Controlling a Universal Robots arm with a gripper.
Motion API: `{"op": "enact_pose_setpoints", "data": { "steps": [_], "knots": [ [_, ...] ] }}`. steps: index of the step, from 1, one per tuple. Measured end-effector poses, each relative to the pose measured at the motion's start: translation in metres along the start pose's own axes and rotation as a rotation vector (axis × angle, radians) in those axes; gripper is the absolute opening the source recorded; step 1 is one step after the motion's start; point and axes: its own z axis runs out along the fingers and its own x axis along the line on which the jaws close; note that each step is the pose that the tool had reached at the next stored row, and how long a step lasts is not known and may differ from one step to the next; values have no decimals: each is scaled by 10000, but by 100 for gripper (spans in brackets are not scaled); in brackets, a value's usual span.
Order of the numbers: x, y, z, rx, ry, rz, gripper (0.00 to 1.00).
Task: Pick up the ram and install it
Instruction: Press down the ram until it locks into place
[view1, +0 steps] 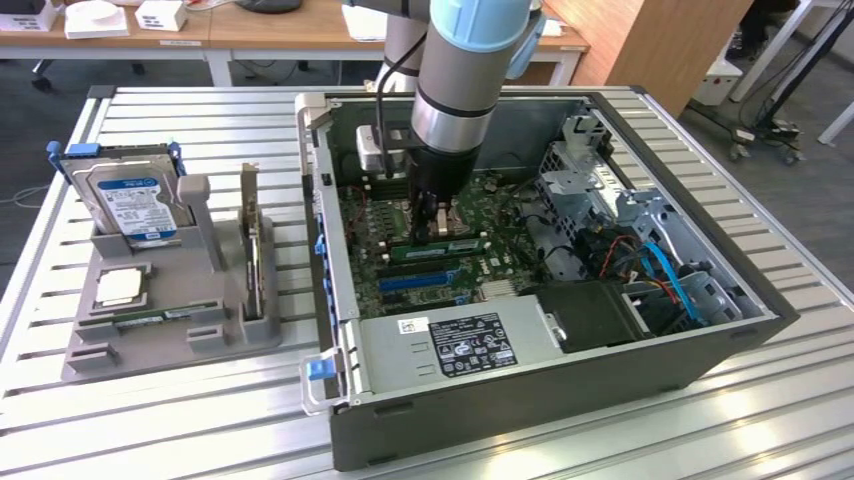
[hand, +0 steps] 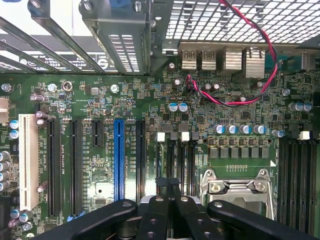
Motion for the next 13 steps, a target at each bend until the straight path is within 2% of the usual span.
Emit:
{"op": "enact_pose_setpoints", "data": {
  "steps": [13],
  "knots": [
    [0,0,7,1,-1,0,10]
  ]
}}
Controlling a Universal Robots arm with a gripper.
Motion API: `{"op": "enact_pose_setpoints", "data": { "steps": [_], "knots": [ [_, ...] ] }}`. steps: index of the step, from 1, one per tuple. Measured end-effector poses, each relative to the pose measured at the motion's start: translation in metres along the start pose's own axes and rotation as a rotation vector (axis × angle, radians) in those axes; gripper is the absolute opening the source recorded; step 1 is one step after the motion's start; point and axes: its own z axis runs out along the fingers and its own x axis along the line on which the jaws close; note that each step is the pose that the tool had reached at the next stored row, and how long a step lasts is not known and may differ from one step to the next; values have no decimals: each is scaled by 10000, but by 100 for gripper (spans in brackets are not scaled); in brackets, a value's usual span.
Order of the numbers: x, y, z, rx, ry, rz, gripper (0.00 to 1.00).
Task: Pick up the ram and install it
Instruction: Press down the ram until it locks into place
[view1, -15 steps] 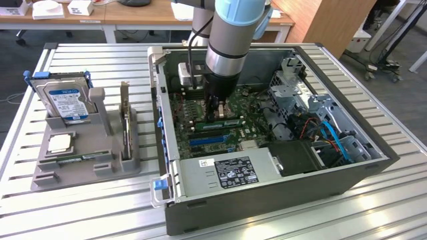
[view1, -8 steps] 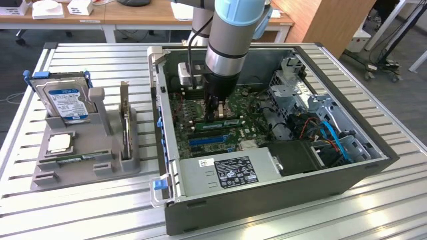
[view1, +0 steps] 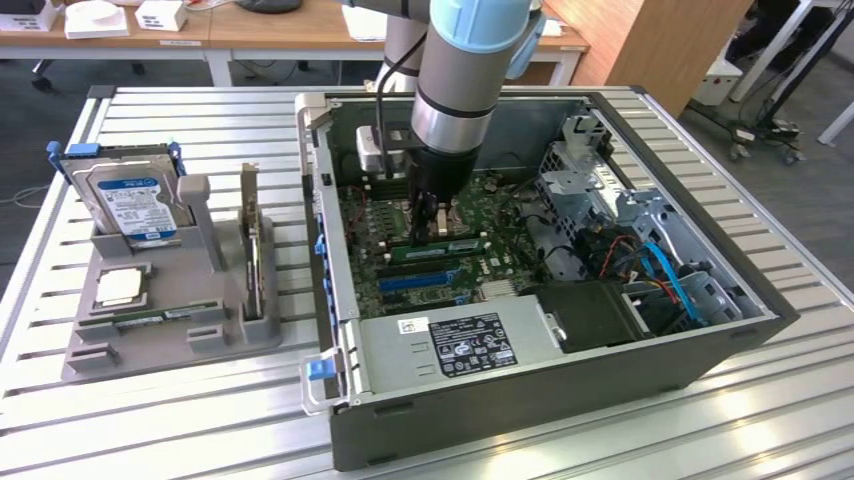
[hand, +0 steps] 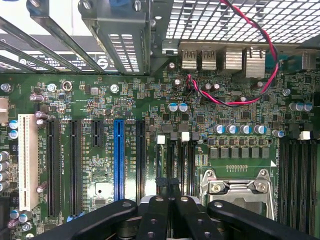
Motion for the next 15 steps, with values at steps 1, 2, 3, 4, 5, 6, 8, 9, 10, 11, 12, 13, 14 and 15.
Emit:
{"op": "enact_pose_setpoints", "data": {
  "steps": [1,2,3,4,5,6,8,9,10,11,12,13,14,15],
  "knots": [
    [0,0,1,0,0,0,10],
    [0,0,1,-1,0,0,10],
    [0,0,1,0,0,0,10],
    [0,0,1,0,0,0,10],
    [0,0,1,0,0,0,10],
    [0,0,1,0,-1,0,10],
    [0,0,1,1,-1,-1,10],
    [0,0,1,1,-2,0,10],
    [0,0,2,0,-1,0,10],
    [0,0,2,0,0,0,10],
    [0,0,2,1,0,0,10],
    [0,0,2,0,0,0,10],
    [0,0,3,1,-1,0,10],
    [0,0,2,0,0,-1,10]
  ]
}}
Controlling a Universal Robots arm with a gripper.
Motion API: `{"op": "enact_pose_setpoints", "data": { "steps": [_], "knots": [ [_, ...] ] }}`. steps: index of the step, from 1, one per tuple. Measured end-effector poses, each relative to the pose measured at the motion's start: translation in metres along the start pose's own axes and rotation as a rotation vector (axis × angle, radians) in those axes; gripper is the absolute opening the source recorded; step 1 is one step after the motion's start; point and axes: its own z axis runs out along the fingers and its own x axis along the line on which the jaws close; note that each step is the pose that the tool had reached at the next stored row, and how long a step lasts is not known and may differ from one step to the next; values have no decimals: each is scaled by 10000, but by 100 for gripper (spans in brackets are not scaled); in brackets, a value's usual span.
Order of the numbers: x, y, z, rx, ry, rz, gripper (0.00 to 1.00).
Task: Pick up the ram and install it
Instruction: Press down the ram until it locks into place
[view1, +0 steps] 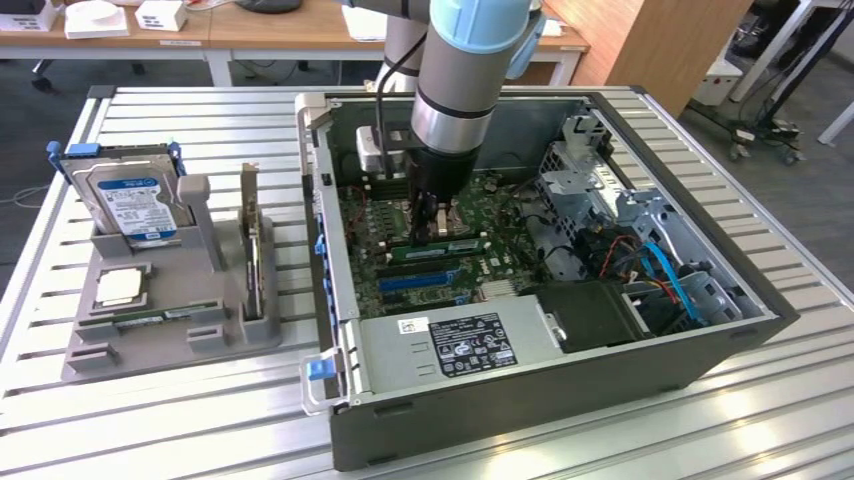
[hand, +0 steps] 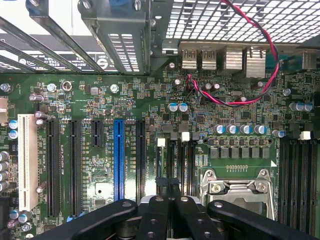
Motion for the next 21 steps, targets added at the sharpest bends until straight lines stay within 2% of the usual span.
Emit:
{"op": "enact_pose_setpoints", "data": {
  "steps": [21],
  "knots": [
    [0,0,4,0,0,1,10]
  ]
}}
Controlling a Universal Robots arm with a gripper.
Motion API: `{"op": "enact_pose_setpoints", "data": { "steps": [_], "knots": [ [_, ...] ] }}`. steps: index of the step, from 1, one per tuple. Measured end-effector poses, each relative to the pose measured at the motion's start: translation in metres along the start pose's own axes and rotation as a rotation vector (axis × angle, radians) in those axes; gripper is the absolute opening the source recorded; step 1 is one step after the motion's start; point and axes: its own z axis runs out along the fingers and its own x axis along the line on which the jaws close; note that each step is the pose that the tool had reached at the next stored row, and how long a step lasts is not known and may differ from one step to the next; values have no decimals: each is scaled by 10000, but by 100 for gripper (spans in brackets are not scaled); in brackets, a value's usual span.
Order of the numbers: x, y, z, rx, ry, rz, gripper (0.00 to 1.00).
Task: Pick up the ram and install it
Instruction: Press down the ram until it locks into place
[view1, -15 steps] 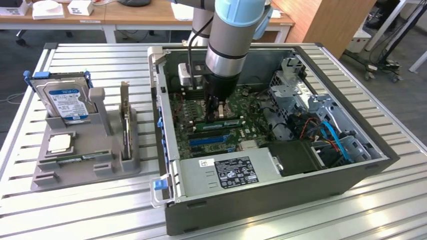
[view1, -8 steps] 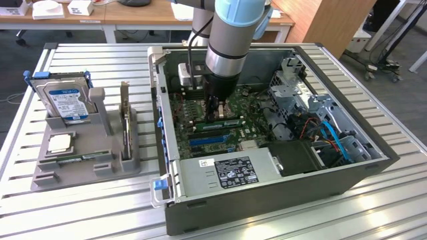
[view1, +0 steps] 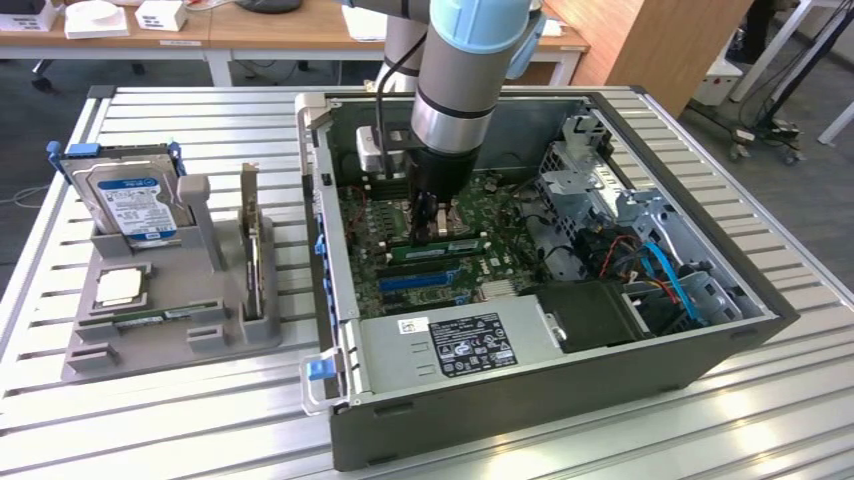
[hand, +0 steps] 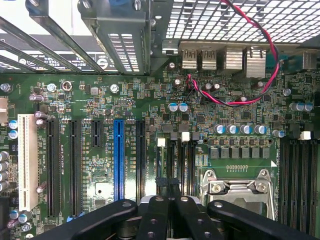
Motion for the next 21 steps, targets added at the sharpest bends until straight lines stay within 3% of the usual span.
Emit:
{"op": "enact_pose_setpoints", "data": {
  "steps": [5,21],
  "knots": [
    [-3,-1,-17,10,-14,-1,10],
    [-13,10,-281,1,-1,0,10]
  ]
}}
